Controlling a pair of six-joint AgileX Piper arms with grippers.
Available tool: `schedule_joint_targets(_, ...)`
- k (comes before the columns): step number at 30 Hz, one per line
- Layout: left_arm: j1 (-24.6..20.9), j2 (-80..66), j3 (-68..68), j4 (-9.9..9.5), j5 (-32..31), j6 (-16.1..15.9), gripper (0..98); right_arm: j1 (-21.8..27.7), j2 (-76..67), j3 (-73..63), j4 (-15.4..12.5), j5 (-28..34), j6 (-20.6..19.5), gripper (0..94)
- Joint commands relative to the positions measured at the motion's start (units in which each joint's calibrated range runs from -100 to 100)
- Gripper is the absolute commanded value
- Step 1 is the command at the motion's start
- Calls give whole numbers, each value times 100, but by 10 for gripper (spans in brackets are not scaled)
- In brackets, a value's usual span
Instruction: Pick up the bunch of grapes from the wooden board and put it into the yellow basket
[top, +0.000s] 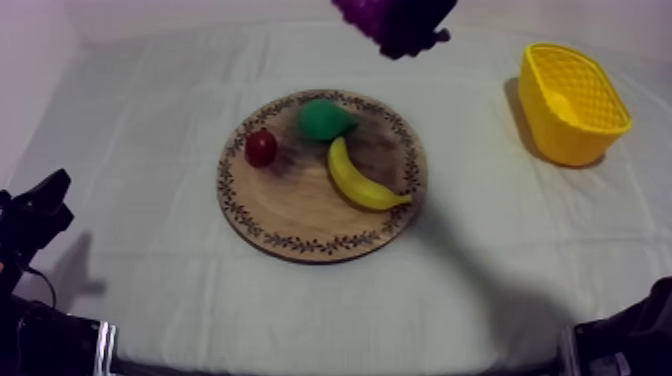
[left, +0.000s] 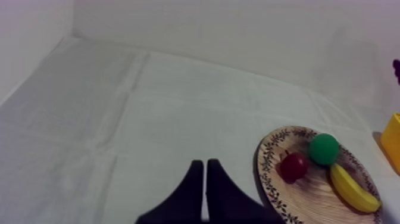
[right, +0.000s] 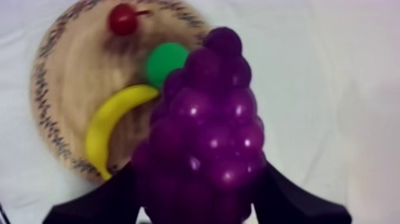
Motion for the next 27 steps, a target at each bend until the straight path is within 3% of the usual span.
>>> schedule_joint_targets(1,-1,0,-4,-4,-3,0,1,242,-228,119,104,-201,-83,404)
schedule_joint_targets(16,-1,0,-4,-4,-3,0,1,1693,-838,758,254,-1162,-553,408)
schedule_joint_targets(27,-1,0,-4,-4,-3,0,1,2429,-963,1401,347,-2031,-1078,408)
